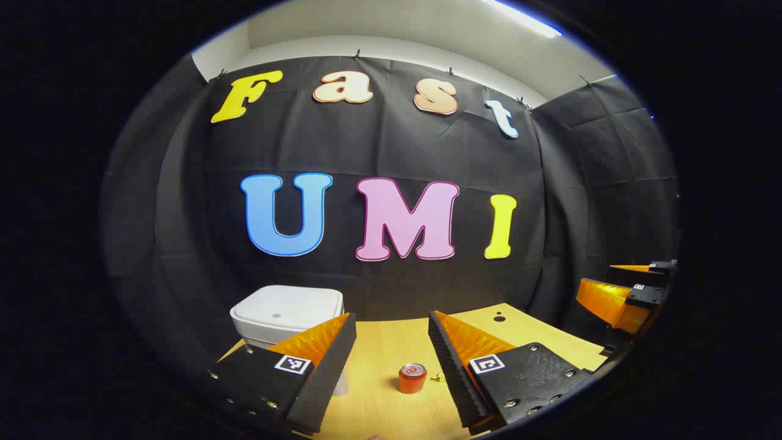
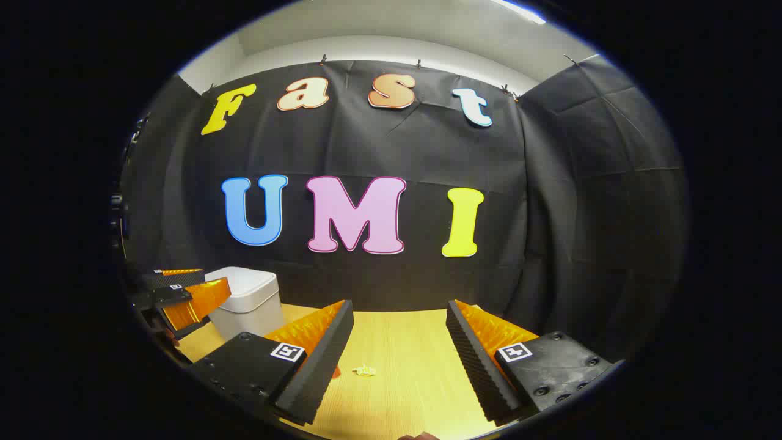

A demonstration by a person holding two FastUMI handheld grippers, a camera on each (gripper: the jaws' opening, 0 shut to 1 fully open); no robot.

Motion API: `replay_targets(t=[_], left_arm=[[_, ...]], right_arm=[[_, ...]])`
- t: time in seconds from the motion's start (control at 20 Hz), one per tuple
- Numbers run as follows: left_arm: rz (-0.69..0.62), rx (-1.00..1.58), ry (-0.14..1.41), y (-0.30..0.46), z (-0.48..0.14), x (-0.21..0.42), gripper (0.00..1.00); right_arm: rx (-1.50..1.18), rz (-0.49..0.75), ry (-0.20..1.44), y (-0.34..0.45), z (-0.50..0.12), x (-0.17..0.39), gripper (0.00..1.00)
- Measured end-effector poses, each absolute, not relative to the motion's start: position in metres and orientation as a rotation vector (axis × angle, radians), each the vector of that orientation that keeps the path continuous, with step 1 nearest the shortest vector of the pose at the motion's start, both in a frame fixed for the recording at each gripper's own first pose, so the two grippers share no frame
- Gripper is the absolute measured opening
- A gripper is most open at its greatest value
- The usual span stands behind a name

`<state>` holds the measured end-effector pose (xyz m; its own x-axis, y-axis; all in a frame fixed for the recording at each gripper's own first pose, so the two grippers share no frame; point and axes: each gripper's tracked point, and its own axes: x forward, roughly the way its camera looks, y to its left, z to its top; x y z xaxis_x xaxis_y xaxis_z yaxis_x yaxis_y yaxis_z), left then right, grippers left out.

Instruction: Press the lid of the desktop garbage bin to open it, pick up the crumpled paper on the desktop and throw it into the bin, then pick up the pop can on the desktop and drop it into the bin, and finally close the garbage bin lid.

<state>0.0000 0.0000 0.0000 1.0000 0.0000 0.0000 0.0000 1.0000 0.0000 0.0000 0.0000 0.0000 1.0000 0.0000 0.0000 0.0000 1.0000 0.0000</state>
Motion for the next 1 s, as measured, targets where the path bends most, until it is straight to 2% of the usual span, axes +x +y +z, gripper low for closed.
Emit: replay_targets(t=[1.0], left_arm=[[0.001, 0.035, -0.022, 0.013, 0.006, 0.002, 0.79]], right_arm=[[0.004, 0.010, 0.011, 0.010, -0.001, 0.002, 0.98]])
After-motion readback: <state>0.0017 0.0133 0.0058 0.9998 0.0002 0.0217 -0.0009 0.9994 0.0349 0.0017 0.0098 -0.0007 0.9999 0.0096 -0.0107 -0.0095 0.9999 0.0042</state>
